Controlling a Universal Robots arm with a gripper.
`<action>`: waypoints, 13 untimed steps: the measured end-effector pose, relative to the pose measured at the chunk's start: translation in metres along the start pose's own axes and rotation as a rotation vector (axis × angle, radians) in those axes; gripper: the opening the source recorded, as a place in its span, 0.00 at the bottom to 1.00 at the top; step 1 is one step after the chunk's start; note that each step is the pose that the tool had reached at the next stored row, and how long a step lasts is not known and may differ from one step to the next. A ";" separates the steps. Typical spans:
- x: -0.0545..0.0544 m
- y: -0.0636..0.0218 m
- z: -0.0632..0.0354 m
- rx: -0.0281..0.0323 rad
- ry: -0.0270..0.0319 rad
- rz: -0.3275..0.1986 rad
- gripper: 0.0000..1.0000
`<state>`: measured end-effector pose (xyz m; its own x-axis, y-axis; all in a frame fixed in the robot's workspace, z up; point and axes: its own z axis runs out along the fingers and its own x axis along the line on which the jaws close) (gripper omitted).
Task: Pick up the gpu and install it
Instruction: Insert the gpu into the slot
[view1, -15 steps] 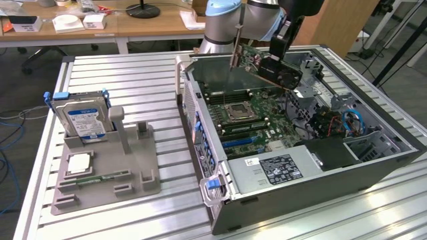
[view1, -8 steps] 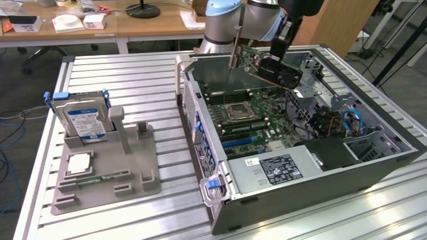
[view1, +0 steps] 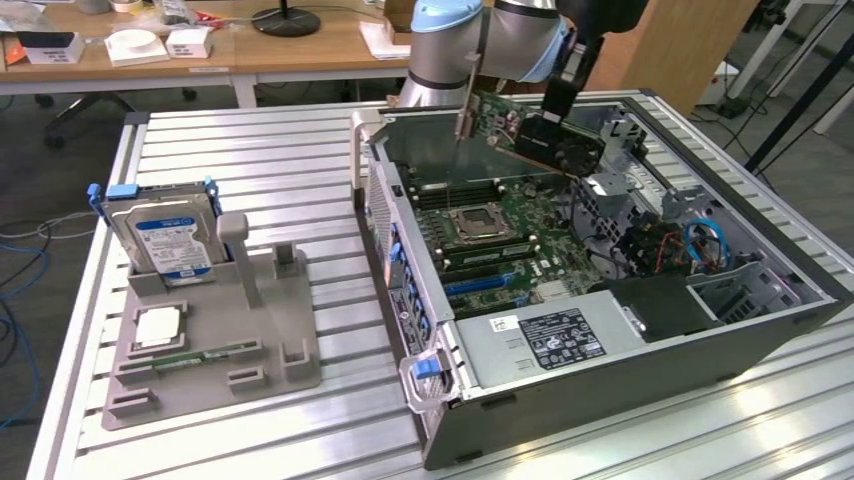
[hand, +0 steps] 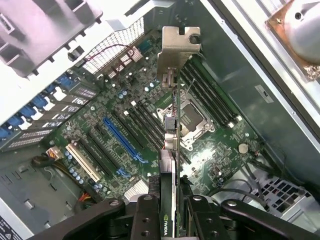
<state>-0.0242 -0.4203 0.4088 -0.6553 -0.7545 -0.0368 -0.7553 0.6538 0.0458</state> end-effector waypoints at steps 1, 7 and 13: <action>0.000 0.0000 0.0000 -0.0003 0.0004 -0.008 0.26; 0.000 0.0000 0.0002 -0.0020 0.0025 -0.054 0.26; 0.000 0.0000 0.0004 -0.0037 0.0047 -0.101 0.26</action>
<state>-0.0242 -0.4203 0.4084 -0.5756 -0.8169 -0.0367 -0.8176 0.5740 0.0458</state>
